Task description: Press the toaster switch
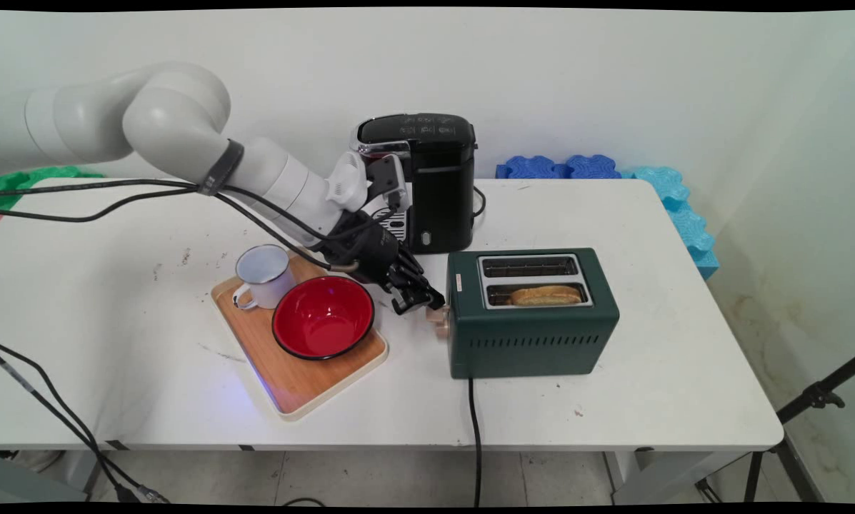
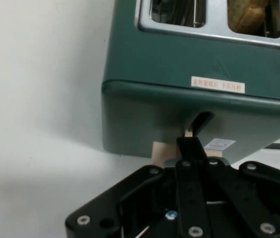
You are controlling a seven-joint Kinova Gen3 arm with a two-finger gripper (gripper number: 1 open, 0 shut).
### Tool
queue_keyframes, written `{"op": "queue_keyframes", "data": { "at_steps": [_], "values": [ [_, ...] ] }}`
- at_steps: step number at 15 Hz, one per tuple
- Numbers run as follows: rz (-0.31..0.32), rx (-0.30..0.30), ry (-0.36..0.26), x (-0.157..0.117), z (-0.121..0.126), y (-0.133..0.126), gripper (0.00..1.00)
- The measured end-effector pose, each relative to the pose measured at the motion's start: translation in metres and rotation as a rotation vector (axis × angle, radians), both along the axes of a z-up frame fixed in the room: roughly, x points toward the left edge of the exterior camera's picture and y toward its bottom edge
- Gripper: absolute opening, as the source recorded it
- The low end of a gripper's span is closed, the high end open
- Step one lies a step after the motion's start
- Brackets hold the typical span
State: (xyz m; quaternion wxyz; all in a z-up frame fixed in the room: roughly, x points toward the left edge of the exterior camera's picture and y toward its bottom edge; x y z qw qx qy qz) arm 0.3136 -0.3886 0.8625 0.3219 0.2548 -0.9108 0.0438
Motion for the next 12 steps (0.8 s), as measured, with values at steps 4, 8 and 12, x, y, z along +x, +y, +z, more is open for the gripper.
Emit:
{"op": "queue_keyframes", "data": {
  "at_steps": [4, 8, 12],
  "values": [
    [0.015, 0.005, 0.005, 0.0019, -0.0038, 0.0014, 0.00],
    [0.023, 0.010, 0.009, 0.0040, -0.0068, 0.0034, 0.00],
    [0.024, 0.012, 0.012, 0.0048, -0.0087, 0.0050, 0.00]
  ]
}}
